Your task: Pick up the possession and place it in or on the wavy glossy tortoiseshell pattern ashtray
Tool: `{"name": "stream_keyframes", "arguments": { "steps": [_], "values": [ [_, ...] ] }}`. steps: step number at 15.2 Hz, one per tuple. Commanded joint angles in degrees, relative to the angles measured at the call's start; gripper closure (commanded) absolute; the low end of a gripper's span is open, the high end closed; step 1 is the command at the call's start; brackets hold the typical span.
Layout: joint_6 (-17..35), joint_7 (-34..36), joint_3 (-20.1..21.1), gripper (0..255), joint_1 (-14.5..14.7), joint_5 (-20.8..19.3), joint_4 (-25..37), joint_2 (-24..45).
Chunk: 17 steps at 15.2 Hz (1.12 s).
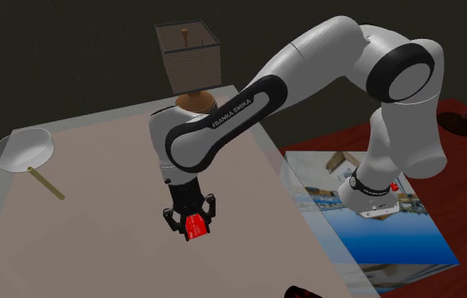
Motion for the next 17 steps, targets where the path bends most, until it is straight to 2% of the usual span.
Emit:
{"name": "stream_keyframes", "arguments": {
  "steps": [1,17],
  "values": [
    [-0.74,0.36,-0.01,255,-0.01,-0.14,0.10,-0.33],
    [-9.43,5.18,-0.17,255,-0.47,-1.29,4.98,-5.26]
  ]
}}
